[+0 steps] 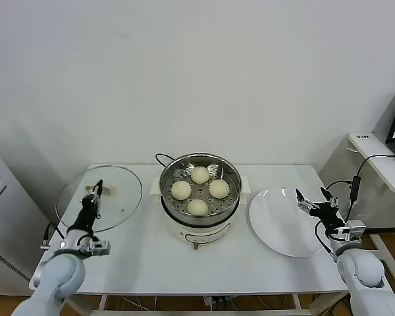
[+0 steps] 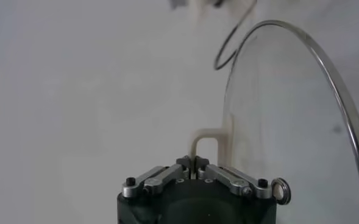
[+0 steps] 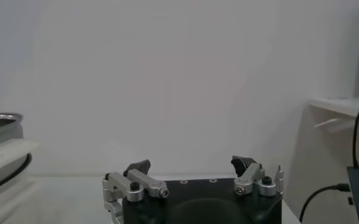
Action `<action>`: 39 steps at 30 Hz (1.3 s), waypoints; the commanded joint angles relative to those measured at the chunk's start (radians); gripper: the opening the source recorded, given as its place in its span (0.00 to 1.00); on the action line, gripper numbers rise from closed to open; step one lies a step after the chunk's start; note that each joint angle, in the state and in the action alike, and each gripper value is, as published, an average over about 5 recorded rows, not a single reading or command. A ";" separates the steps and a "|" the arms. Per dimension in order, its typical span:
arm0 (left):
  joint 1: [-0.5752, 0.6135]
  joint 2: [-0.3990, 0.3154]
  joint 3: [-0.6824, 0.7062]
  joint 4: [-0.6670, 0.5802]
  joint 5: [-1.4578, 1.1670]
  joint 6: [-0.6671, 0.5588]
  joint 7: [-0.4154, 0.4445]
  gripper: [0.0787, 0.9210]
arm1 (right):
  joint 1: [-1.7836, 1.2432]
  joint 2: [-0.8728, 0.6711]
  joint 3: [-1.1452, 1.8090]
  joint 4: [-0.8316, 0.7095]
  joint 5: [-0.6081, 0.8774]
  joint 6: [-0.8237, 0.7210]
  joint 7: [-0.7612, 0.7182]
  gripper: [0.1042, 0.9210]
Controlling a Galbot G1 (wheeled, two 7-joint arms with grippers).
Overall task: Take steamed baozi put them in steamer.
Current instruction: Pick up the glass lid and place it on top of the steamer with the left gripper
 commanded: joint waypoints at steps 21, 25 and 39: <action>-0.459 -0.126 0.634 -0.095 0.115 0.534 0.315 0.03 | -0.005 -0.035 0.019 -0.002 0.006 0.000 -0.006 0.88; -0.468 -0.183 0.650 -0.051 0.168 0.534 0.336 0.03 | -0.005 -0.027 0.019 -0.005 0.005 0.003 -0.008 0.88; -0.490 -0.327 0.657 0.069 0.283 0.534 0.350 0.03 | -0.009 -0.014 0.021 -0.016 -0.003 0.006 -0.014 0.88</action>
